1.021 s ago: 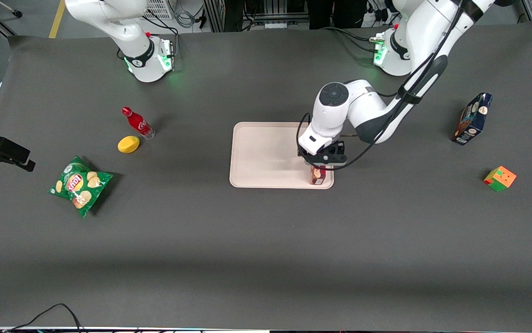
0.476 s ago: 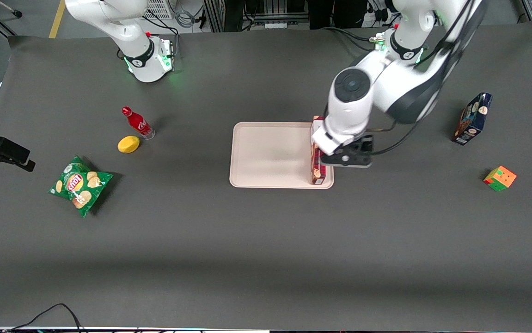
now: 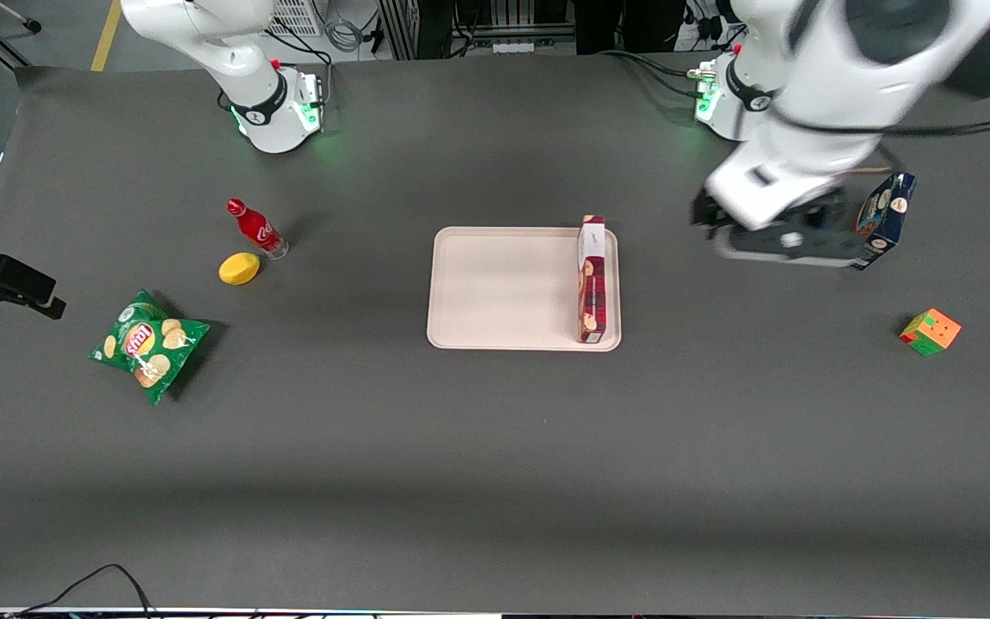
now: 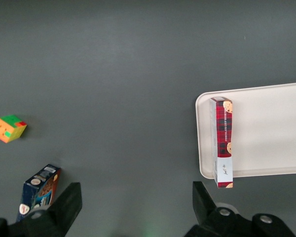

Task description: Place red cookie box on tray

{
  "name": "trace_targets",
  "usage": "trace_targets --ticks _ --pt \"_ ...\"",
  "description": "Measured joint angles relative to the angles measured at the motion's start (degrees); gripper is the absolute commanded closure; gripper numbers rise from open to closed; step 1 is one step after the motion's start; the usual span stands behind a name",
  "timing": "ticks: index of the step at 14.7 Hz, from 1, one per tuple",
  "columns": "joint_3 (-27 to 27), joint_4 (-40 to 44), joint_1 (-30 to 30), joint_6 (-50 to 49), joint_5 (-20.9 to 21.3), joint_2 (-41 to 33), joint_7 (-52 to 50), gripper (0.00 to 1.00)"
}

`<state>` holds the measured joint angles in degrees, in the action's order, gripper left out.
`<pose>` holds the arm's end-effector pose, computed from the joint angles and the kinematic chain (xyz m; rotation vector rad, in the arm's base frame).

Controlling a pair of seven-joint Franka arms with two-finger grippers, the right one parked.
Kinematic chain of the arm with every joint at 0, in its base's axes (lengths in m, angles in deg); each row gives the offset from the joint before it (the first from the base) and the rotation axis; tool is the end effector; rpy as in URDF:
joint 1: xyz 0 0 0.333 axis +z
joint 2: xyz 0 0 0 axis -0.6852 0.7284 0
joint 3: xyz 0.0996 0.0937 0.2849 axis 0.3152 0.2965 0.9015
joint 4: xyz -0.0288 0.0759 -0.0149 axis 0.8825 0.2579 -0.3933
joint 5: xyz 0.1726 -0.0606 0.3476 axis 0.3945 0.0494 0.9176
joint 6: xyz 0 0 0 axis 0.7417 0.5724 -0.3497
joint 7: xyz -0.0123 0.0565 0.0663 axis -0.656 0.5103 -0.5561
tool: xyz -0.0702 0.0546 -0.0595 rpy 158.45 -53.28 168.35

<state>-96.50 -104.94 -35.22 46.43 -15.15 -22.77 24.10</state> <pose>0.5246 -0.2060 0.5981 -3.0557 0.1884 0.0728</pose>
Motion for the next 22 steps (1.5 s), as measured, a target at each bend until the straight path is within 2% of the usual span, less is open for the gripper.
trace_targets --ticks 3,6,9,11,13,17,22 --pt "8.9 -6.5 0.0 3.9 -3.4 -6.7 6.6 0.0" --pt "11.8 -17.3 -0.1 10.8 -6.7 -13.5 7.9 0.0" --pt "14.3 -21.2 -2.9 12.5 -8.6 -15.9 8.0 0.0" --pt "20.0 -21.5 -9.5 12.6 -8.5 -15.8 8.0 0.0" --pt "23.3 -21.5 -12.3 12.6 -7.8 -15.6 8.1 0.0" --pt "23.6 -20.6 -10.7 13.4 -5.5 -13.5 8.3 0.0" --pt "23.0 -14.1 -9.0 14.7 -4.5 -4.1 8.4 0.0"
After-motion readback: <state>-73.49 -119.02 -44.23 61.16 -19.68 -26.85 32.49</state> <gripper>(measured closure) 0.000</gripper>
